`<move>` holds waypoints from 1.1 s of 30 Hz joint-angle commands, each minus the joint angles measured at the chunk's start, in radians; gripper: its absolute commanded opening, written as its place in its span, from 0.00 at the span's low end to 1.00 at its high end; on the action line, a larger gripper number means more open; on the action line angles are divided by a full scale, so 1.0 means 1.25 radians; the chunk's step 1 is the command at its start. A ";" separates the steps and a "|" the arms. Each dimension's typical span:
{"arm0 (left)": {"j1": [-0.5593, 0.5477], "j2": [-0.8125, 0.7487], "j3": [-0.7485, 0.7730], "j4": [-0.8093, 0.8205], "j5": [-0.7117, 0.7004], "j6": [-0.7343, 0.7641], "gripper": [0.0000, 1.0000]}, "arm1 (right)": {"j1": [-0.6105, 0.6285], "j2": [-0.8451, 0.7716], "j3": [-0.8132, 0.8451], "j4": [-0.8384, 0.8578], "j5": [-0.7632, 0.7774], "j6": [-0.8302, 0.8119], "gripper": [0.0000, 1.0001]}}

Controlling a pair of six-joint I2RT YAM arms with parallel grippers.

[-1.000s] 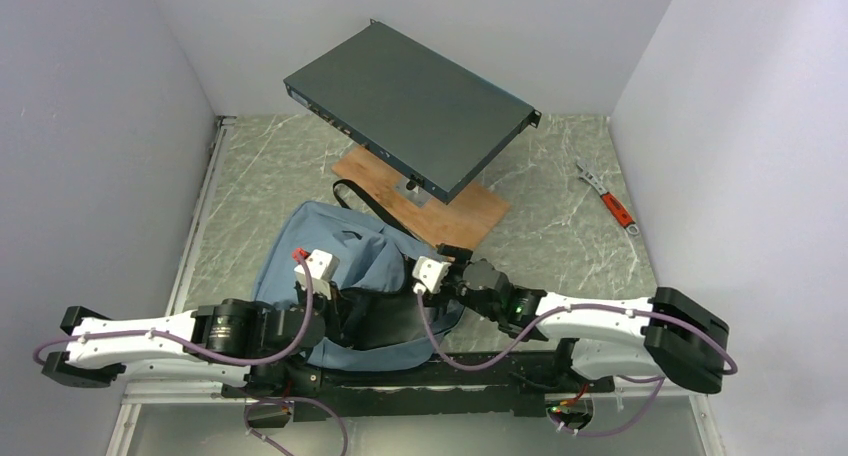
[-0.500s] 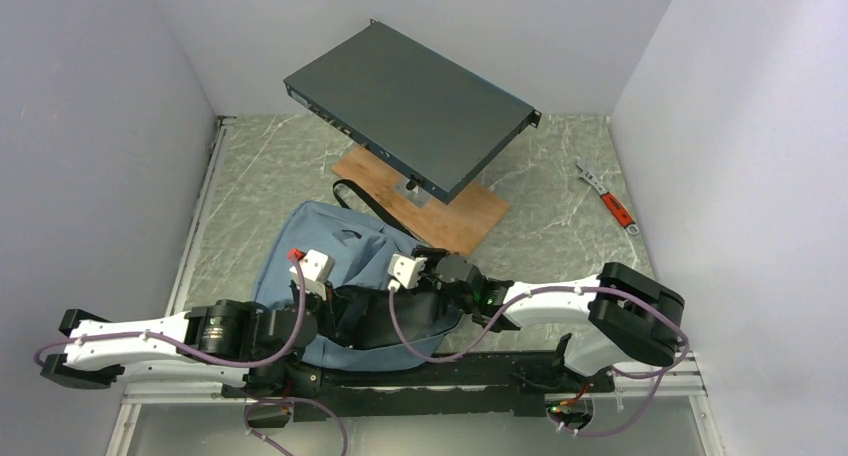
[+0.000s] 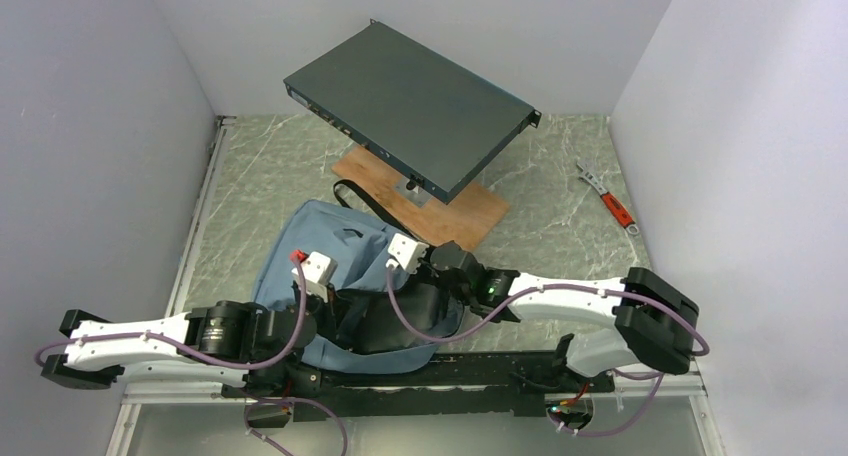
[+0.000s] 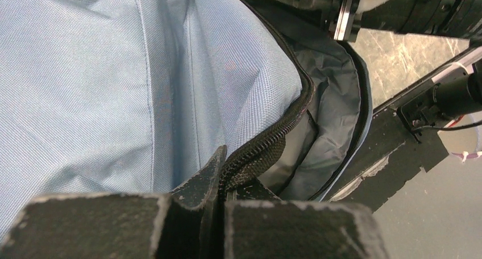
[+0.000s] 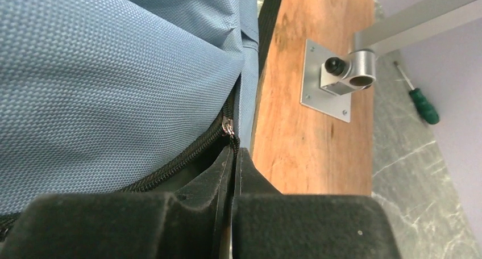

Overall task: Pack the student bag
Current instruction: Zip the student bag at the center of the board.

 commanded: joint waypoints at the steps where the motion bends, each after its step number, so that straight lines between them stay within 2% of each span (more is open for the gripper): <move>1: 0.000 0.003 -0.013 0.034 0.028 0.039 0.00 | -0.003 -0.061 0.048 -0.099 -0.045 0.076 0.01; 5: 0.000 0.007 -0.024 0.085 0.081 0.095 0.00 | -0.016 -0.103 0.053 -0.151 -0.074 0.104 0.00; 6: -0.001 0.006 -0.025 0.108 0.112 0.131 0.04 | -0.019 -0.108 0.059 -0.172 -0.081 0.114 0.00; 7: -0.001 0.003 -0.028 0.145 0.160 0.183 0.15 | -0.022 -0.114 0.064 -0.190 -0.098 0.120 0.00; 8: -0.001 -0.004 -0.030 0.196 0.212 0.240 0.39 | -0.024 -0.121 0.064 -0.201 -0.126 0.127 0.00; 9: -0.001 -0.008 -0.031 0.228 0.272 0.293 0.59 | -0.028 -0.129 0.057 -0.201 -0.145 0.138 0.00; 10: -0.001 -0.009 -0.028 0.246 0.321 0.330 0.73 | -0.032 -0.139 0.047 -0.193 -0.162 0.149 0.00; 12: -0.001 0.001 -0.010 0.250 0.371 0.373 0.90 | -0.041 -0.158 0.023 -0.172 -0.181 0.167 0.01; 14: 0.001 0.019 0.015 0.243 0.405 0.397 0.99 | -0.049 -0.172 0.012 -0.170 -0.184 0.175 0.04; 16: 0.002 0.041 0.047 0.233 0.436 0.416 1.00 | -0.053 -0.178 0.007 -0.172 -0.181 0.179 0.12; 21: 0.022 0.053 0.075 0.257 0.562 0.459 1.00 | -0.062 -0.179 -0.002 -0.173 -0.187 0.178 0.14; 23: 0.045 0.052 0.081 0.258 0.619 0.470 1.00 | -0.062 -0.180 -0.002 -0.176 -0.194 0.175 0.19; 24: 0.066 0.056 0.087 0.250 0.645 0.471 1.00 | -0.062 -0.180 -0.004 -0.175 -0.193 0.174 0.18; 25: 0.080 0.059 0.092 0.242 0.651 0.471 1.00 | -0.065 -0.181 -0.008 -0.175 -0.185 0.173 0.12; 26: 0.091 0.062 0.097 0.233 0.648 0.468 1.00 | -0.069 -0.181 -0.011 -0.176 -0.177 0.174 0.03; 27: 0.101 0.065 0.102 0.223 0.634 0.463 1.00 | -0.078 -0.181 -0.012 -0.180 -0.174 0.179 0.00; 29: 0.121 0.074 0.106 0.212 0.610 0.454 1.00 | -0.092 -0.185 -0.012 -0.192 -0.184 0.197 0.00; 33: 0.171 0.101 0.114 0.191 0.487 0.404 1.00 | -0.101 -0.211 -0.044 -0.150 -0.187 0.255 0.00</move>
